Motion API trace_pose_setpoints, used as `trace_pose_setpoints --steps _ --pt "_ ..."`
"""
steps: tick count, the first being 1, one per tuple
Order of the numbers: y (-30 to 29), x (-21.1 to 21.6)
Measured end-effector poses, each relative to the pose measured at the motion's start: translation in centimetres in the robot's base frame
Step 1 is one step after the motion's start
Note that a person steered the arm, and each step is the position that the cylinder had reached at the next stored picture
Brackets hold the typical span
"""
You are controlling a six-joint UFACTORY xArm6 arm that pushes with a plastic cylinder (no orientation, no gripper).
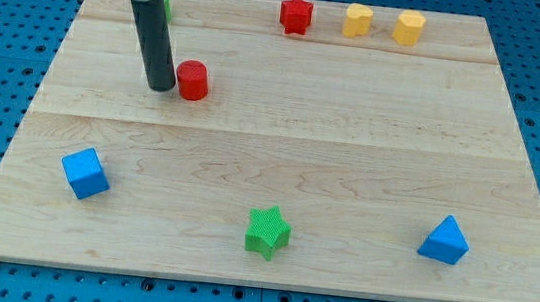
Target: Move the red circle towards the top center
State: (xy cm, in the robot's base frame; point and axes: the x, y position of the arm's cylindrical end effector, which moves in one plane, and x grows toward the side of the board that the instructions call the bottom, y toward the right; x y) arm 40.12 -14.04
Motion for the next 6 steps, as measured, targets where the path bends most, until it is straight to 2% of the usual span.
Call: trace_pose_setpoints --steps 1,3,4,6 --pt "3.8 1.0" --pt "4.4 -8.9" --pt "1.0 -8.8" --pt "-0.5 -11.7"
